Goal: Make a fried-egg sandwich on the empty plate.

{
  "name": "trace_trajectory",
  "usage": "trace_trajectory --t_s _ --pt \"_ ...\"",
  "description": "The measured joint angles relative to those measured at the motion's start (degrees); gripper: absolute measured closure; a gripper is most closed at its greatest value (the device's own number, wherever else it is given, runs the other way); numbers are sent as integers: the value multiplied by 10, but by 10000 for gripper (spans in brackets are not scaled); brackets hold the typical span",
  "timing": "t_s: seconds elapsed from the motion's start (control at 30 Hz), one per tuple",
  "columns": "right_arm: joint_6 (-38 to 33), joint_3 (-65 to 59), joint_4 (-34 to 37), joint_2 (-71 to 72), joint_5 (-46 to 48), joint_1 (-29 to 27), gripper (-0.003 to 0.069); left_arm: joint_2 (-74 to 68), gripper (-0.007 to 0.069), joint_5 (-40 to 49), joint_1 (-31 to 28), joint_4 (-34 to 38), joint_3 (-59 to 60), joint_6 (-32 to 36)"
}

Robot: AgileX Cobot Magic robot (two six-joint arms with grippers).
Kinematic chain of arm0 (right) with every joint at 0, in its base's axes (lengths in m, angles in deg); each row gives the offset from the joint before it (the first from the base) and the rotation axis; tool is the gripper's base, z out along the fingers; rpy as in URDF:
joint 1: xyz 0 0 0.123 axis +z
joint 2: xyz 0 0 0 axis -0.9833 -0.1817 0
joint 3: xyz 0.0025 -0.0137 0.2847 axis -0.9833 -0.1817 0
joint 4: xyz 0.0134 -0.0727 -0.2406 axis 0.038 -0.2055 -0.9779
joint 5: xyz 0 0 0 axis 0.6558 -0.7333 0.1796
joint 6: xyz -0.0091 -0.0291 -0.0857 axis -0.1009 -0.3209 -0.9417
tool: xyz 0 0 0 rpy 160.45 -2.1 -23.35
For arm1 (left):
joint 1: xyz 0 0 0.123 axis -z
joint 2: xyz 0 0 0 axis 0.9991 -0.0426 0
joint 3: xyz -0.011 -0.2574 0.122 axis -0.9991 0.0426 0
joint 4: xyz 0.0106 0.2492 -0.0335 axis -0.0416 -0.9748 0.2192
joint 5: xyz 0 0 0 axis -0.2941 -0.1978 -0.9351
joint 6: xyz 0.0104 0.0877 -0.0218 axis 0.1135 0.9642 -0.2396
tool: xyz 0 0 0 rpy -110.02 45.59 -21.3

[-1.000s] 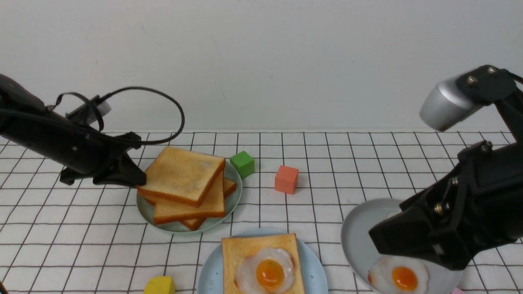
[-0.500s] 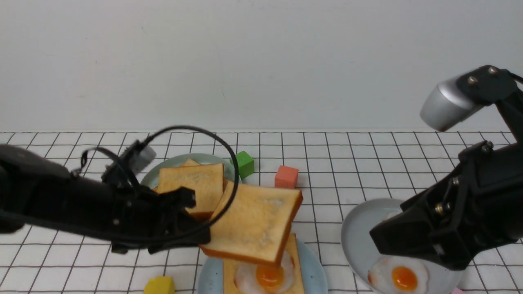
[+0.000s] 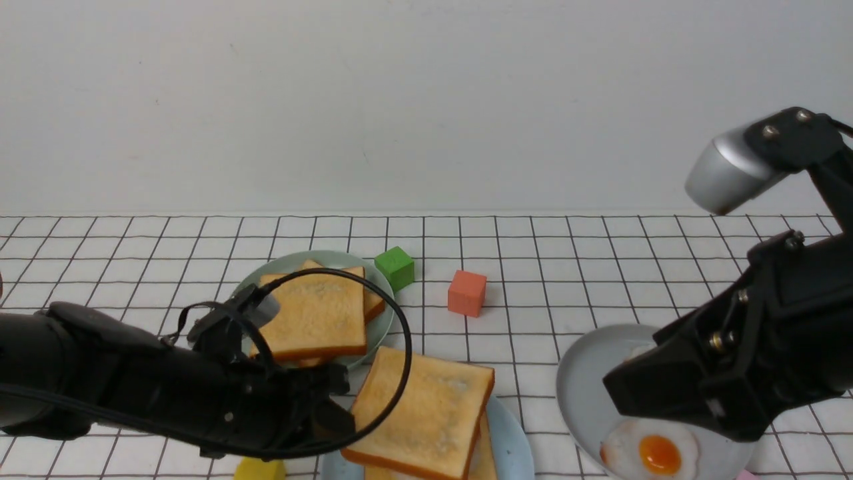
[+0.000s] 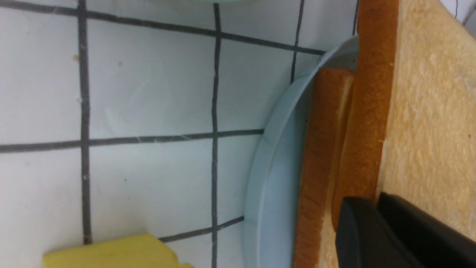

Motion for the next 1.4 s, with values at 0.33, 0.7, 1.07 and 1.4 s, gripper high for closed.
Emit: trace_trajectory --t_s 0.33,0.7,1.07,1.4 --pt "5 0 -7 0 0 0 232 17 137 77 0 -45 -3 -26" --pt "110 -1 -42 44 5 0 668 132 -7 159 0 -259 -113 -246" --pt "131 -163 -108 306 -174 0 665 394 366 312 0 -407 -128 -402" --pt "135 -368 -106 555 -309 0 659 677 638 378 0 -562 -32 -596"
